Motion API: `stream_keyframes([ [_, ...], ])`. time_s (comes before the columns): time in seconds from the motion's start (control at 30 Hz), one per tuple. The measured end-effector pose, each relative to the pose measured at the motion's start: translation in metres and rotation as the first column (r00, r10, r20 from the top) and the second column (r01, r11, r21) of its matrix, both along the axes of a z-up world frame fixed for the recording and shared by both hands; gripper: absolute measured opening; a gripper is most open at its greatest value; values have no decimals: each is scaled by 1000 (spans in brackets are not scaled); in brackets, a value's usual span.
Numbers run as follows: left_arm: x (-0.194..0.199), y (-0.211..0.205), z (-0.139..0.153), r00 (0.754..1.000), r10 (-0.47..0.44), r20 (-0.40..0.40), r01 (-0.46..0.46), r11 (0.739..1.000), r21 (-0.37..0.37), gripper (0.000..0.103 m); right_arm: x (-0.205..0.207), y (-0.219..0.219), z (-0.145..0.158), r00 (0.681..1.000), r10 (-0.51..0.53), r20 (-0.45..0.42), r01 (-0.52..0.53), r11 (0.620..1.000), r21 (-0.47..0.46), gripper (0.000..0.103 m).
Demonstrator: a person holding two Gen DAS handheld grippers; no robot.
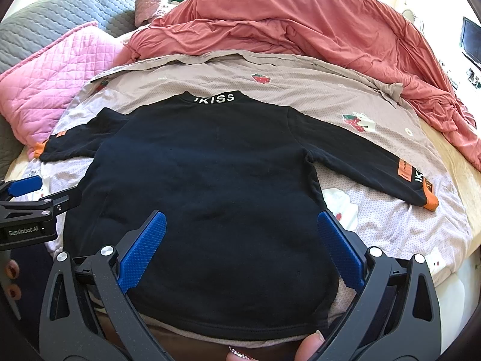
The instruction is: Fold small clothes
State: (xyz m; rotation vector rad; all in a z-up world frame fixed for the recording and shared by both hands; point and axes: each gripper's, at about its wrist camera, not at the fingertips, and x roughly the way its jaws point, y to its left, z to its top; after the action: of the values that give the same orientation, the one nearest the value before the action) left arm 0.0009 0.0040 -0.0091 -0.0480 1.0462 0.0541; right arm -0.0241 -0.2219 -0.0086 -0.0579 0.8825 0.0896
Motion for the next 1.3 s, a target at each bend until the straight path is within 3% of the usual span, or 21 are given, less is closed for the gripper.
stream_keyframes([
  [1.03,2,3,-3,1000,8,-13,-7,1000,0,99,2,-2,1,1000,-1,5,1,1000,8,95],
  [1.3,22,4,-7,1000,15,-12,-15,1000,-2,99,14,-6,2,1000,-21,14,21,1000,18,95],
])
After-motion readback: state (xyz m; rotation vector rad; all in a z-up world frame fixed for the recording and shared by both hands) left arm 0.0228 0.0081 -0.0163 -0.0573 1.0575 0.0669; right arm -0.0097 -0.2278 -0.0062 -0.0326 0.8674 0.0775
